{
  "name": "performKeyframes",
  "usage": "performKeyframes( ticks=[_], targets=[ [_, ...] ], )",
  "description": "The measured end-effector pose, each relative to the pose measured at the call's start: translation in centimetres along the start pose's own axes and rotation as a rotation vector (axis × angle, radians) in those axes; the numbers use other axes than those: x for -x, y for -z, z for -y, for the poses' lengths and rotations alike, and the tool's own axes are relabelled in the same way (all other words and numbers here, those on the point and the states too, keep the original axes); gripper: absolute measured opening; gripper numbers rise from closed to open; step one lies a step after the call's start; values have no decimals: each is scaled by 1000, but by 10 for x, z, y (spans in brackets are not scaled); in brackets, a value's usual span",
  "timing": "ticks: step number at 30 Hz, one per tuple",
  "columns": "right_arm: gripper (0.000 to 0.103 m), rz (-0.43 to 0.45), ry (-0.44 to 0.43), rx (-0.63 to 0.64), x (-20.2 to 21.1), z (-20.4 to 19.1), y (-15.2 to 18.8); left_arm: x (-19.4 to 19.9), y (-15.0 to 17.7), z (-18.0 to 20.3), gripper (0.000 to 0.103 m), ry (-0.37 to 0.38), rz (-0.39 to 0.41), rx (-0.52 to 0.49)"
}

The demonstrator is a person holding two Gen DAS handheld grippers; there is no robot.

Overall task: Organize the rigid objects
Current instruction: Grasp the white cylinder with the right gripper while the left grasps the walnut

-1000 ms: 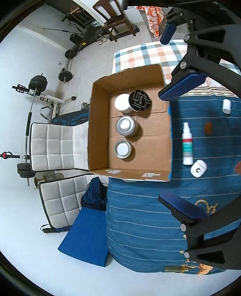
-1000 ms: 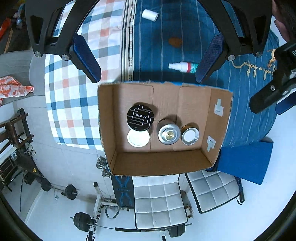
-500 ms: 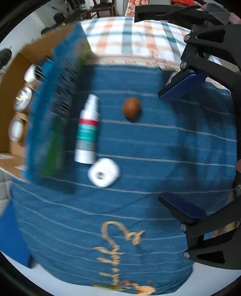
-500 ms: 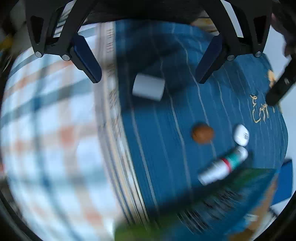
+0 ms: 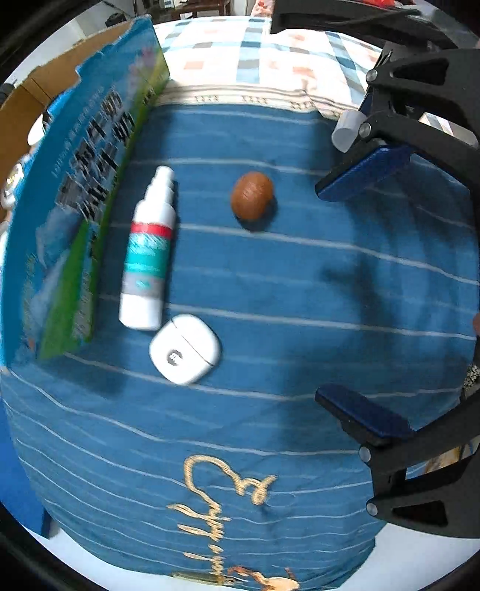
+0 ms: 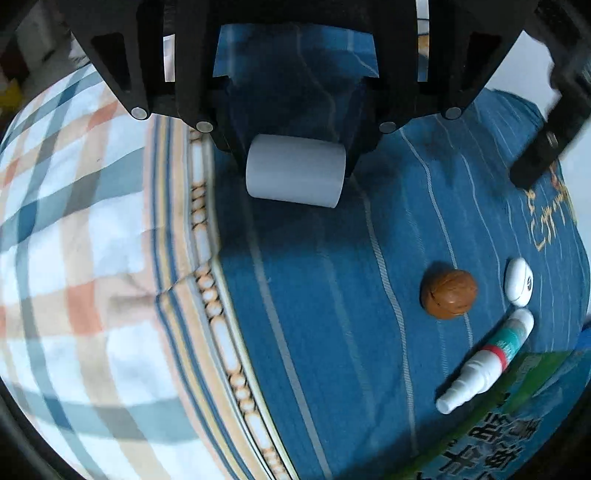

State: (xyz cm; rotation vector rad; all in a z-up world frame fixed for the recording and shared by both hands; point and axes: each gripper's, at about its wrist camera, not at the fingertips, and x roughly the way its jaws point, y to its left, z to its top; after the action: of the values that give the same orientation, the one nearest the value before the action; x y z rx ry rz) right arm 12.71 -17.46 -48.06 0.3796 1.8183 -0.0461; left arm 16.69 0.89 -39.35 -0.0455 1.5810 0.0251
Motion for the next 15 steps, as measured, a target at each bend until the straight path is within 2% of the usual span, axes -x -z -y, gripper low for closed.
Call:
performKeyframes(
  ticks=[4,10,12,13,15],
  targets=[
    [47,49,65,53,16,13,-9,-8,-17,29,101,12,-12,-55],
    [47,19,64,28,16,40,-29,-45,-34,78,99,-4,-87,-163],
    [47,12,63,31,16,45,-34,-54,-36,87,80,-15,-101,-177],
    [47,9,66,31,15,46,-35,-59,-37,90,75,-19,-115,-182],
    [47,4,65,35,14,47,-37,-70,-37,93,54,-33,-139,-190]
  ],
)
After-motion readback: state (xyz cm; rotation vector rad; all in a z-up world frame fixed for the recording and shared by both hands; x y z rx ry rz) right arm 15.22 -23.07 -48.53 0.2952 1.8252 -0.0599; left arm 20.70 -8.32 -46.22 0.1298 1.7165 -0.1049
